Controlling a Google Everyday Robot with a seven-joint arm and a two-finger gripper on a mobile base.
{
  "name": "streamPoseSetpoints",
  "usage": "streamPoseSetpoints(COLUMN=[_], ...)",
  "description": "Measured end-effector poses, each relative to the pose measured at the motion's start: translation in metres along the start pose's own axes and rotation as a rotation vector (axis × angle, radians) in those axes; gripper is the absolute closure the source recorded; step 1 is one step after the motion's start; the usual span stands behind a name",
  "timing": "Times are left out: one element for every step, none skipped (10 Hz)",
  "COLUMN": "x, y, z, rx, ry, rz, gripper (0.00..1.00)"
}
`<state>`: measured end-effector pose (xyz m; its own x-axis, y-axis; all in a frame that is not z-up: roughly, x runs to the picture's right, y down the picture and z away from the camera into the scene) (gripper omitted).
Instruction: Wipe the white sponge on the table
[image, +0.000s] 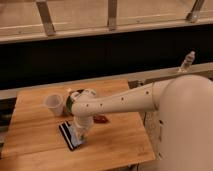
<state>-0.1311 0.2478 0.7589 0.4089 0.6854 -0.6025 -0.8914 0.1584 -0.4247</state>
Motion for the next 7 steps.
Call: streamPoseSetpoints(x=[0.003, 0.009, 0.022, 0.035, 0.047, 0.055, 0.061], y=[-0.006, -0.014, -0.027, -0.038, -0.047, -0.054, -0.061], z=[0.0, -0.005, -0.018, -0.036, -0.054, -0.067, -0.08], rx=[-0.006, -0.004, 0.004, 0.007, 0.009, 0.012, 0.012], ry=[-0.006, -0.018, -0.043, -0.078, -0.107, -0.124, -0.133], rz=[0.016, 0.03, 0.05, 0.069, 0.087, 0.098, 0.111], gripper=[0.82, 0.82, 0.82, 0.82, 0.82, 0.82, 0.82])
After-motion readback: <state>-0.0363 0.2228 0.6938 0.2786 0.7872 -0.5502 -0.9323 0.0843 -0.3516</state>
